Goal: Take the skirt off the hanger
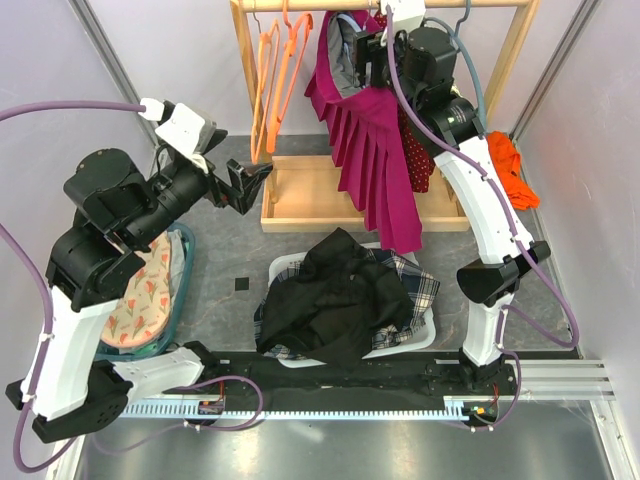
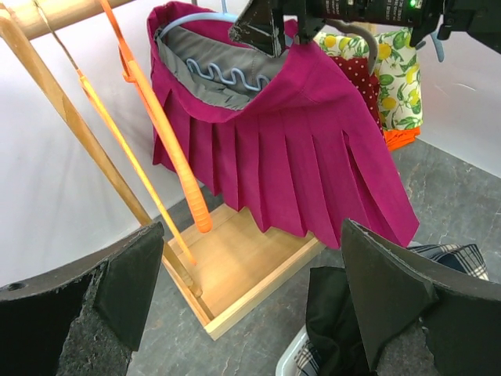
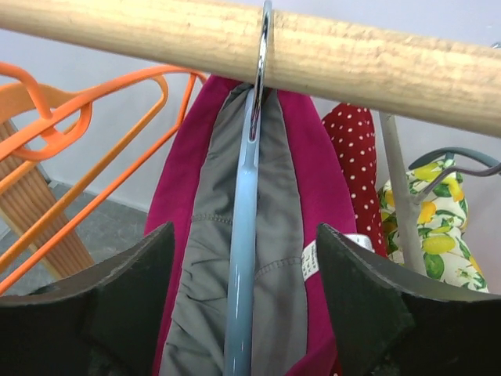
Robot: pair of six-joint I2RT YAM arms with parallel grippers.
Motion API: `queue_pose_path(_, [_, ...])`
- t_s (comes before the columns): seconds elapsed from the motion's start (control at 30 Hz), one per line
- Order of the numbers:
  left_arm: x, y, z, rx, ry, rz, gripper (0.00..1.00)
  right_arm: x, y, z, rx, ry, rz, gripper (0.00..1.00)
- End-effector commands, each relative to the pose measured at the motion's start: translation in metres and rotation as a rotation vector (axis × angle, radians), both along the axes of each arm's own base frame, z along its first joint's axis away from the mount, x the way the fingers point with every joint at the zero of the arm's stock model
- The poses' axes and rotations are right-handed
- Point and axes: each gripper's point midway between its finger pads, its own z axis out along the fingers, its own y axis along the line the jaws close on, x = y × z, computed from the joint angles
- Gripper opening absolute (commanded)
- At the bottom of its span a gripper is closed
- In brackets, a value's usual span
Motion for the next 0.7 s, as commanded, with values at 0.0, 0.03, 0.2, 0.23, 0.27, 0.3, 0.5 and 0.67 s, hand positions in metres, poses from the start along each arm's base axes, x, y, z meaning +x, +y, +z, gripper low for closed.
queue_pose_path(0.0, [-0.005,0.009,0.022,-0.026,-0.062,0.021,0.99,-0.008,-0.002,0.003,-0.001,0.014,0.014,0.76])
queue_pose_path(0.03, [-0.005,0.009,0.022,-0.025,-0.061,0.021,0.99,-0.007,-0.003,-0.005,-0.007,0.047,0.005,0.74])
queue_pose_path(0.2, [-0.005,0.011,0.023,-0.025,-0.066,0.029,0.99,-0.007,-0.004,-0.025,-0.013,0.111,-0.012,0.55])
queue_pose_path(0.23, [-0.005,0.011,0.022,-0.025,-0.065,0.029,0.99,-0.008,-0.004,-0.026,-0.013,0.114,-0.011,0.5])
queue_pose_path(0.27, [-0.006,0.011,0.023,-0.024,-0.067,0.028,0.99,-0.01,-0.003,-0.028,-0.013,0.119,-0.004,0.4])
queue_pose_path(0.3, [-0.007,0.012,0.023,-0.025,-0.066,0.026,0.99,-0.011,-0.003,-0.026,-0.012,0.116,-0.002,0.35])
queue_pose_path(0.5, [-0.007,0.013,0.023,-0.025,-0.072,0.033,0.99,-0.028,0.005,0.013,0.026,-0.01,0.044,0.03])
queue_pose_path(0.67, [-0.007,0.015,0.022,-0.017,-0.076,0.035,0.99,-0.053,0.002,0.064,0.103,-0.198,0.075,0.05])
